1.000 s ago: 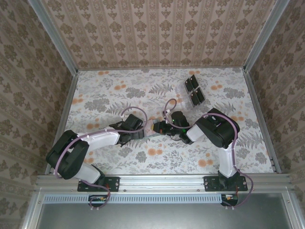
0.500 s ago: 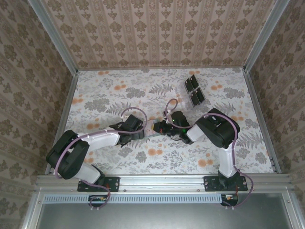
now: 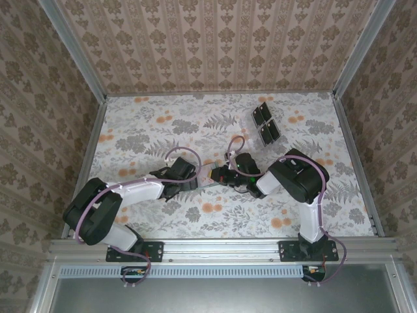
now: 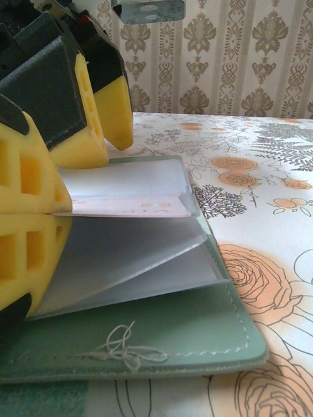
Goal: Put the credit cards into the card holder
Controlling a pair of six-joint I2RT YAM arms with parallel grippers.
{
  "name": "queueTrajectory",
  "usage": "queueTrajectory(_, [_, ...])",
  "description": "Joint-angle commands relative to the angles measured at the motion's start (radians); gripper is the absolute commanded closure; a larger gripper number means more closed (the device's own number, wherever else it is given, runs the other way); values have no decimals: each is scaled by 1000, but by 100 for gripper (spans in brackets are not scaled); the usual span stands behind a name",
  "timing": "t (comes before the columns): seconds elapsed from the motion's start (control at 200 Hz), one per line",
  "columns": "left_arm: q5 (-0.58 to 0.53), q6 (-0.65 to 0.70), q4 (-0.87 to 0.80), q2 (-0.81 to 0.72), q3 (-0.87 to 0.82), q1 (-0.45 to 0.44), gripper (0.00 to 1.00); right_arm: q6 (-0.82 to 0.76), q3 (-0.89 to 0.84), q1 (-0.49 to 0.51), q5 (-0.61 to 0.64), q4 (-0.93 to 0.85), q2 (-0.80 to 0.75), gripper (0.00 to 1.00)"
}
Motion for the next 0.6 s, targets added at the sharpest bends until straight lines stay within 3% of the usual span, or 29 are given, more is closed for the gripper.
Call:
queueTrajectory(0.0, [-17,-10,-53,26,-36,-2,0,-6,1,-2,-4,-163,34,100])
queueTrajectory(0.595, [-11,-7,-43,36,-36,-2,0,-30,96,12,-78,-269,88,100])
